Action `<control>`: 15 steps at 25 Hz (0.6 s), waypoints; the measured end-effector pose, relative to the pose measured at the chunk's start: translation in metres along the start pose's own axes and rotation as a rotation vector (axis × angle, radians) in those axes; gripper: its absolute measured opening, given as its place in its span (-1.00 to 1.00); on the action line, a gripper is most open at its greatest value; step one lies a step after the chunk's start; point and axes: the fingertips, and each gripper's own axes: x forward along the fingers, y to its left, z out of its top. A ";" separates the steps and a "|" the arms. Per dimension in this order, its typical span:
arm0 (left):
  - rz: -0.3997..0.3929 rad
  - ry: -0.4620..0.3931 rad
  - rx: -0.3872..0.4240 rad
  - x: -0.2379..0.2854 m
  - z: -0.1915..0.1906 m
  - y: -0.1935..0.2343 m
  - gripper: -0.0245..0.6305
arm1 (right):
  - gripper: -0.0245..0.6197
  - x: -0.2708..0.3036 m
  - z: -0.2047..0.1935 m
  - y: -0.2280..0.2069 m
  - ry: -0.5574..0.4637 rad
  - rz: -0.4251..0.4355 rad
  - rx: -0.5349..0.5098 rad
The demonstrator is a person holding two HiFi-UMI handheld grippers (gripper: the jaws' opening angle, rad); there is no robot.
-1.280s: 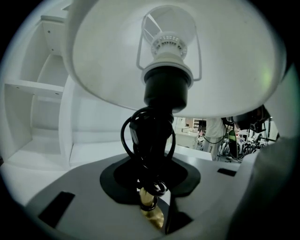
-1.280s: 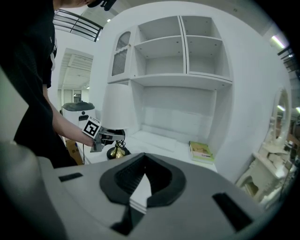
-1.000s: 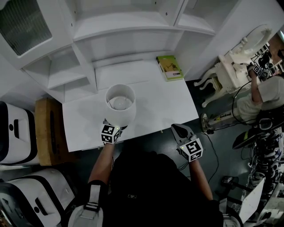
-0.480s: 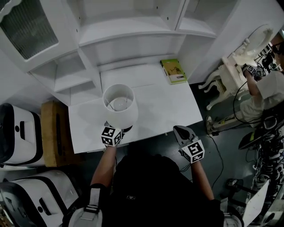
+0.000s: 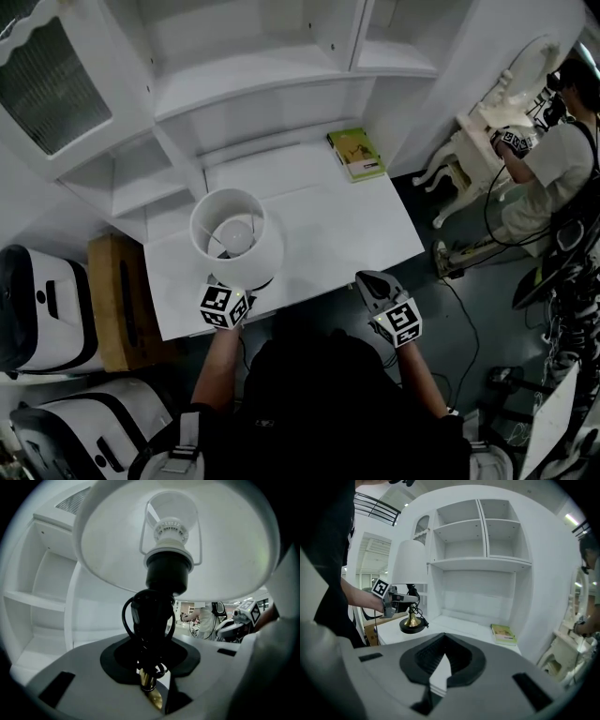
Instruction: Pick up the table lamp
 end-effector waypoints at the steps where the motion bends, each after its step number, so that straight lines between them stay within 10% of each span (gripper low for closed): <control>1: 0.000 -0.006 -0.005 -0.001 0.004 -0.003 -0.59 | -0.90 -0.002 0.002 -0.001 -0.005 -0.006 -0.006; 15: -0.015 -0.031 0.026 -0.013 0.038 -0.024 -0.59 | -0.90 -0.023 0.007 0.006 -0.050 -0.005 0.012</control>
